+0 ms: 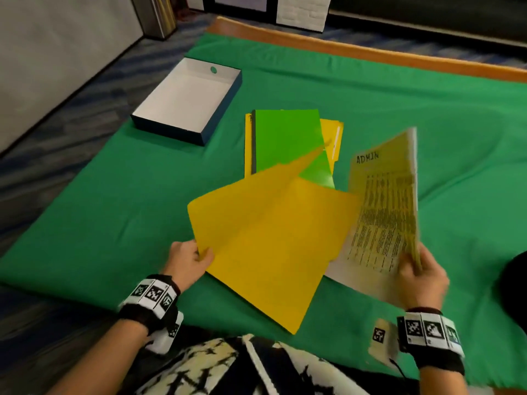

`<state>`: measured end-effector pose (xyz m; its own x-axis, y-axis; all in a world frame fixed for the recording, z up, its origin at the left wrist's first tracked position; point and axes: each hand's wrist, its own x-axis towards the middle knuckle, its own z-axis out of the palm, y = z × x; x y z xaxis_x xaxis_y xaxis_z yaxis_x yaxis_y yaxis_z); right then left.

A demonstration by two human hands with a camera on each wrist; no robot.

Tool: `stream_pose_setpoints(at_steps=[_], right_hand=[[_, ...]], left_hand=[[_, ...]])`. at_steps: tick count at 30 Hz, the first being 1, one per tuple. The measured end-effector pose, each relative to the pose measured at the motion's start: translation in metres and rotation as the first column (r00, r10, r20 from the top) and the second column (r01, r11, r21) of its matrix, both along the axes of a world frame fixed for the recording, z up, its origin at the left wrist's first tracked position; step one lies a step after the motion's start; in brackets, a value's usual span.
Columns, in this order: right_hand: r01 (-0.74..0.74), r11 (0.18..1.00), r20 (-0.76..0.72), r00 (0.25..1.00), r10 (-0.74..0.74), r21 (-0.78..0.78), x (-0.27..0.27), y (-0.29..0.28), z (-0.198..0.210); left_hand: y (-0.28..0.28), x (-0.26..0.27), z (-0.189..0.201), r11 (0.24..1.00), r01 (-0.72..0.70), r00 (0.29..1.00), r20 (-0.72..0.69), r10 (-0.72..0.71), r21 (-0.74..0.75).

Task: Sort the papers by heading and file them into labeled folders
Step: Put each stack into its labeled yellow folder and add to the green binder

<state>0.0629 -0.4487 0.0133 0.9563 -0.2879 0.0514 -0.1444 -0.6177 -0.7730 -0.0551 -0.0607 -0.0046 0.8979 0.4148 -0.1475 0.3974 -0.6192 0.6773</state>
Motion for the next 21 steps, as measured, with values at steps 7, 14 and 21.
stream_pose_setpoints(at_steps=[7,14,21], right_hand=[[-0.059,0.955,0.381,0.909,0.172,-0.291,0.012,0.029,0.039],[-0.007,0.99,0.542,0.836,0.082,-0.138,0.023,0.046,0.063],[-0.159,0.985,0.026,0.987,0.157,0.062,0.023,0.083,0.014]], left_hand=[[0.015,-0.02,-0.004,0.983,-0.181,0.982,0.063,0.179,0.016],[0.008,-0.02,0.006,0.952,-0.185,0.982,-0.015,0.187,-0.242],[0.008,-0.018,0.006,0.95,-0.16,0.987,-0.035,0.156,-0.269]])
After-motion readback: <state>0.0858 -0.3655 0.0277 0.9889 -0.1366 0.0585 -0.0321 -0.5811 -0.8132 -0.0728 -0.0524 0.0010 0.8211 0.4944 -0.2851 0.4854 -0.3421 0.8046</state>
